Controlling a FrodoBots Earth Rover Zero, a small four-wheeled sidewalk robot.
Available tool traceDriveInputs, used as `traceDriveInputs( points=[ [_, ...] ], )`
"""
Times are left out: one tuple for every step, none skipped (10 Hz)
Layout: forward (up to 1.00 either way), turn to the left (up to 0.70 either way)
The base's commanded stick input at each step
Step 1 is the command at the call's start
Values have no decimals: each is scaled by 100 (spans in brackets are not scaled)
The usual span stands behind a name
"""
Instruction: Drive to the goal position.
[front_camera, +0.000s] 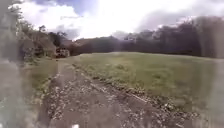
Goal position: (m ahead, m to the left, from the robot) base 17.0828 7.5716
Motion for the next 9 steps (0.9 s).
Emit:
traceDriveInputs(
  points=[
    [85,34],
    [85,4],
    [85,2],
    [85,0],
    [85,0],
    [85,0],
    [85,0],
    [85,0],
    [85,23]
  ],
)
